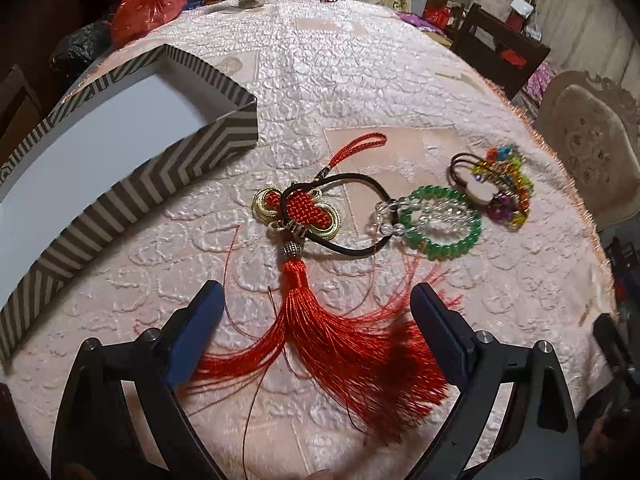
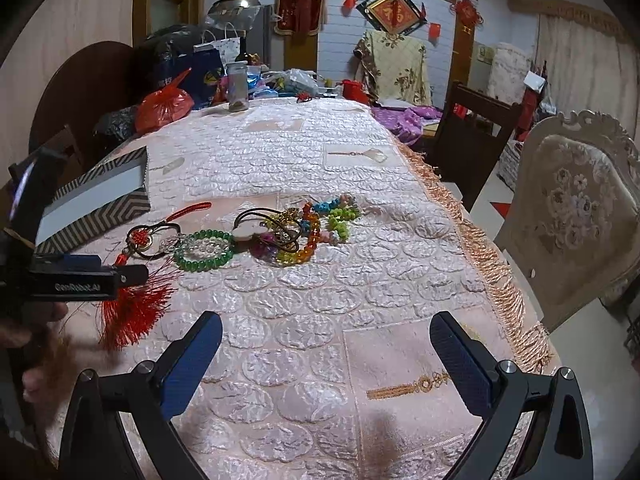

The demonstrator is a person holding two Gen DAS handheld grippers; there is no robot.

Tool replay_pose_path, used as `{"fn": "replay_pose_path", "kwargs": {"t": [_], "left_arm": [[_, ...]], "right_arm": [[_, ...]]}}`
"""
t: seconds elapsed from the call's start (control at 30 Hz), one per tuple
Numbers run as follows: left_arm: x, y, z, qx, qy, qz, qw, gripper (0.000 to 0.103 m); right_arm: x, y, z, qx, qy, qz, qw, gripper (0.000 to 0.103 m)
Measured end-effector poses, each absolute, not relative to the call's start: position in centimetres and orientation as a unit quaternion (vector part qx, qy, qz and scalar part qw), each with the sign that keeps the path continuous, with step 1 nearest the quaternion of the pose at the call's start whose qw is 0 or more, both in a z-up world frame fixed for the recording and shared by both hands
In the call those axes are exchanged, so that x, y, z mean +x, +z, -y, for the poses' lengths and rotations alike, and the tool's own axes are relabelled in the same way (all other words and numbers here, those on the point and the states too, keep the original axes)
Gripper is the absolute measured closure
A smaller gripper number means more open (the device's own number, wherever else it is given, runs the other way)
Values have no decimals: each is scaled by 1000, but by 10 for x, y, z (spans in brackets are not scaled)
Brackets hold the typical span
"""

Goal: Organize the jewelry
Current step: 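Grasp the red tassel with the left tool while the right tool grasps the colorful beaded keychain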

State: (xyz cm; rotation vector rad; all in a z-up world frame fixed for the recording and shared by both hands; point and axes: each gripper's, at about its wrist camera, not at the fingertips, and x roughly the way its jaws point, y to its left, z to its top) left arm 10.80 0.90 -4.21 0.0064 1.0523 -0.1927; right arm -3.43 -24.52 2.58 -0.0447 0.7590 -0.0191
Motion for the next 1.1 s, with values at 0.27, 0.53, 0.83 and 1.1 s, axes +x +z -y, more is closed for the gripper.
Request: {"fn": "replay_pose_path", "kwargs": {"t": [0.27, 0.53, 0.83, 1.1], "left_arm": [[106, -48, -6, 38, -91, -490, 866, 4], [95, -50, -12, 31, -76, -466, 881, 10], [97, -46, -10, 29, -75, -450, 890, 36], [94, -47, -6, 37, -105, -453, 884, 22]], "right_arm": [[-32, 24, 244, -25, -12, -373, 927, 0], [-30, 21, 246, -23, -15, -377, 926, 0], [-25, 20, 247, -13, -16, -381, 924, 0], [-23, 19, 250, -8, -26, -383, 923, 0]]}}
